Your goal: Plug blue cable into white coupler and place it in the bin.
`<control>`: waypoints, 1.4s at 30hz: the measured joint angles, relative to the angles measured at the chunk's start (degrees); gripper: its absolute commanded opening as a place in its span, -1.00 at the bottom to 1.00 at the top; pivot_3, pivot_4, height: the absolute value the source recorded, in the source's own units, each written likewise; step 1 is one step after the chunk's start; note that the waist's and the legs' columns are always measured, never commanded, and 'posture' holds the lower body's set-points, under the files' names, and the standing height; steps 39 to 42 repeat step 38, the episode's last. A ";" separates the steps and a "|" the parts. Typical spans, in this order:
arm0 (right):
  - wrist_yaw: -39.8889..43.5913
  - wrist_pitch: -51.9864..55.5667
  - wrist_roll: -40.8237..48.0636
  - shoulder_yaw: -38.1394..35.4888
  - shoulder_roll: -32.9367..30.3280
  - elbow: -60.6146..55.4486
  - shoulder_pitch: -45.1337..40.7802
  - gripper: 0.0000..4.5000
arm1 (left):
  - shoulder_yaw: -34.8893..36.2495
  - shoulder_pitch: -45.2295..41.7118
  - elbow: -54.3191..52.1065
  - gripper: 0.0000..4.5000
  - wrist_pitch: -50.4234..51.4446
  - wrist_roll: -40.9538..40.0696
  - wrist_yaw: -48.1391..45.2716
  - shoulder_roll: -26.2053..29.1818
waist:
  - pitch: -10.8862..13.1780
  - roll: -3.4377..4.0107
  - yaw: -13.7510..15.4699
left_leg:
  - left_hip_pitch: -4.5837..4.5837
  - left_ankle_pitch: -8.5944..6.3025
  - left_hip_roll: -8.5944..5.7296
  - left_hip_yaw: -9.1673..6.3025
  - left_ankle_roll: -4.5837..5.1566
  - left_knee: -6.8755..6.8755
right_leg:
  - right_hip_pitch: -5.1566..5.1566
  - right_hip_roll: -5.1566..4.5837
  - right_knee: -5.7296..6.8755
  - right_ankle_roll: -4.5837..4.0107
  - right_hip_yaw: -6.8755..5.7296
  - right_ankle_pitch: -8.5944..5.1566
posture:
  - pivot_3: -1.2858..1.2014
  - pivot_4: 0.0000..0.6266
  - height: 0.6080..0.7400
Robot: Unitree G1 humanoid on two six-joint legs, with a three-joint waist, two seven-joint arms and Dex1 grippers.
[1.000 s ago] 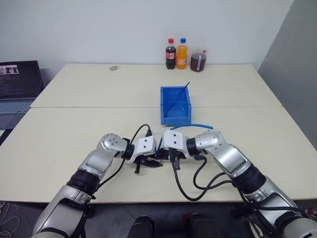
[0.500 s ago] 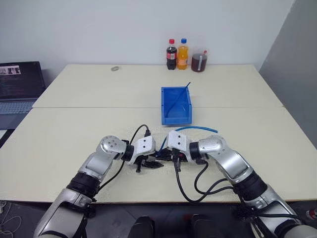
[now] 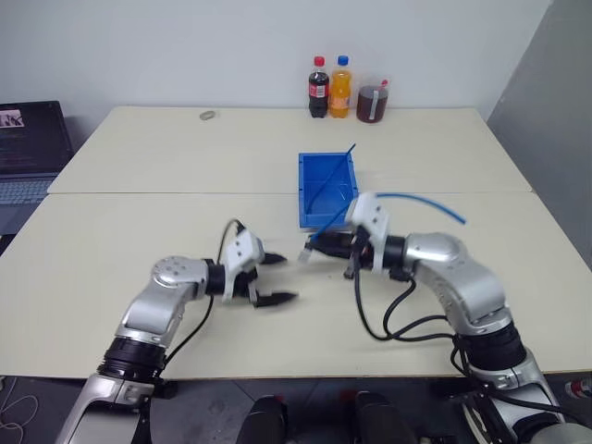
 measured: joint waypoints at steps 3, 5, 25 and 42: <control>-1.68 0.26 1.30 -2.74 0.07 2.71 -3.75 -0.96 | 2.23 -3.31 -2.42 1.00 3.55 -0.43 6.15 -1.33 | 0.12 -0.13 -0.03 | 0.00 0.00 -0.02 0.06 0.00 -0.01 | 0.00 -0.02 -0.03 -0.22 0.04 0.15 | 0.03 -0.52 1.00; -3.21 -0.05 1.32 -3.72 1.44 7.09 -6.74 -0.96 | 2.48 -5.01 -2.97 1.00 5.28 0.29 10.23 -2.00 | 0.15 -0.14 -0.08 | 0.02 0.00 -0.02 0.08 0.00 -0.01 | -0.01 -0.02 -0.02 -0.23 0.06 0.15 | 0.03 -0.52 1.00; 17.63 -19.61 -16.04 10.03 -10.53 60.04 -33.46 0.83 | 1.67 -9.03 0.68 1.00 7.15 2.05 16.16 -0.91 | 0.62 -0.06 -0.77 | -0.93 -0.02 -0.16 0.23 -0.07 0.07 | -0.92 -0.19 0.01 -0.30 0.10 0.19 | 0.03 -0.52 1.00; 25.50 -8.95 -7.72 1.49 -21.92 28.97 -13.79 0.98 | 6.87 -4.03 0.88 1.00 7.03 -0.05 13.71 4.92 | 0.66 -0.03 -1.05 | -0.95 -0.01 -0.08 0.20 -0.07 0.15 | -0.98 -0.14 0.15 -0.27 0.08 0.21 | 0.03 -0.52 1.00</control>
